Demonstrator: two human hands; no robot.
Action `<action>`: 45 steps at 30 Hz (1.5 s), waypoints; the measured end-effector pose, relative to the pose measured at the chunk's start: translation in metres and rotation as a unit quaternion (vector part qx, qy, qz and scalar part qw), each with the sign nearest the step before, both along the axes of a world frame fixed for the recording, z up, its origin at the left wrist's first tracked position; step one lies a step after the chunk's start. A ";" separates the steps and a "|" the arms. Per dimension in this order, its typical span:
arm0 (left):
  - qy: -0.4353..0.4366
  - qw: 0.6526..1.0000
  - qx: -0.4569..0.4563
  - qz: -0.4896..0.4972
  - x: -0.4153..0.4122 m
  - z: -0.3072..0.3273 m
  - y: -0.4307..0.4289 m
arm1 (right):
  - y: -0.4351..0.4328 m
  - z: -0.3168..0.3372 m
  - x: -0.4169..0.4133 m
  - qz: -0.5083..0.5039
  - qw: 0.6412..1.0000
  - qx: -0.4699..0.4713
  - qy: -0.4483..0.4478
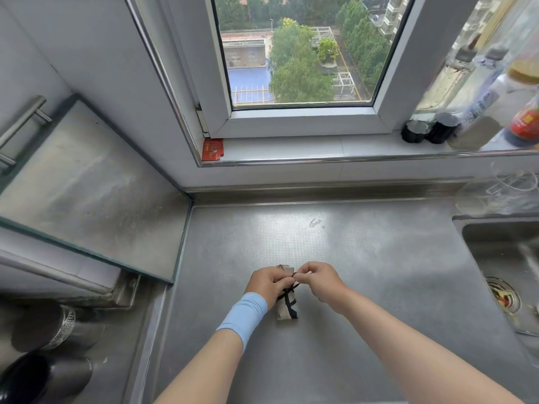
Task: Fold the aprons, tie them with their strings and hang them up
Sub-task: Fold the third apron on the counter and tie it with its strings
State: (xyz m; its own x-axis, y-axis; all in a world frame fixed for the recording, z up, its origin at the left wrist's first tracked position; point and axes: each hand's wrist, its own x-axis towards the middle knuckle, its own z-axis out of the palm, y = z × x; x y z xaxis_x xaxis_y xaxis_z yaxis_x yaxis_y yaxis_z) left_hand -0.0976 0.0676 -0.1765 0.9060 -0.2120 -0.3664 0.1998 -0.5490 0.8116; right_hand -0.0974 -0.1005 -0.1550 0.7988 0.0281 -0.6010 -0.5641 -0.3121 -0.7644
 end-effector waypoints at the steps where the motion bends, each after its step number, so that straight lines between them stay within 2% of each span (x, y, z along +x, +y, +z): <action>1: -0.017 1.000 0.010 -0.018 -0.001 -0.002 -0.001 | 0.000 0.000 0.000 -0.017 0.999 0.016 0.023; 3: -0.040 0.998 0.035 -0.036 -0.004 -0.003 -0.007 | 0.000 0.000 0.000 -0.028 0.998 0.028 0.049; 6: -0.034 0.998 0.047 -0.019 -0.003 -0.004 -0.018 | -0.002 0.004 -0.001 -0.015 1.000 0.000 0.026; 9: -0.039 0.995 0.085 -0.027 0.003 0.000 -0.021 | -0.015 0.006 0.001 0.071 0.991 -0.107 -0.025; 11: -0.043 0.992 0.113 -0.046 0.009 -0.001 -0.023 | -0.024 0.009 0.002 0.194 0.961 -0.197 -0.025; 13: -0.040 0.986 0.149 -0.064 0.011 0.003 -0.028 | -0.027 0.017 0.003 0.295 0.928 -0.226 -0.016; 15: -0.037 0.981 0.172 -0.085 0.014 0.001 -0.031 | -0.027 0.029 0.010 0.353 0.904 -0.236 -0.044; 17: -0.031 0.981 0.163 -0.103 0.015 0.000 -0.031 | -0.025 0.037 0.020 0.382 0.879 -0.263 -0.114; 19: -0.005 0.990 0.101 -0.102 0.015 -0.003 -0.026 | -0.022 0.035 0.030 0.374 0.866 -0.284 -0.171; 20: -0.001 0.991 0.084 -0.099 0.013 -0.005 -0.022 | -0.021 0.030 0.033 0.355 0.874 -0.278 -0.179; 24: -0.033 0.998 0.049 -0.033 0.001 -0.017 -0.009 | -0.018 0.004 0.029 0.224 0.950 -0.183 -0.117; 28: -0.018 0.997 0.019 0.070 -0.005 -0.022 -0.008 | -0.016 -0.015 0.009 0.189 0.974 -0.103 -0.068; 31: -0.026 0.996 0.012 0.088 -0.010 -0.018 -0.018 | -0.015 -0.017 0.001 0.188 0.978 -0.071 -0.058; 33: -0.034 0.996 0.044 0.065 -0.009 -0.014 -0.022 | -0.013 -0.016 -0.003 0.173 0.980 -0.079 -0.065; 35: -0.036 0.996 0.079 0.023 -0.005 -0.006 -0.024 | -0.010 -0.014 -0.009 0.139 0.979 -0.122 -0.091; 39: 0.004 0.995 0.090 -0.039 -0.002 -0.003 -0.022 | -0.003 -0.024 -0.021 0.141 0.935 -0.245 -0.213; 42: 0.036 0.997 0.059 -0.035 -0.002 -0.007 -0.018 | 0.002 -0.025 -0.027 0.086 0.941 -0.223 -0.242; 45: 0.052 0.998 0.018 -0.005 -0.002 -0.007 -0.017 | 0.005 -0.025 -0.031 0.078 0.938 -0.199 -0.272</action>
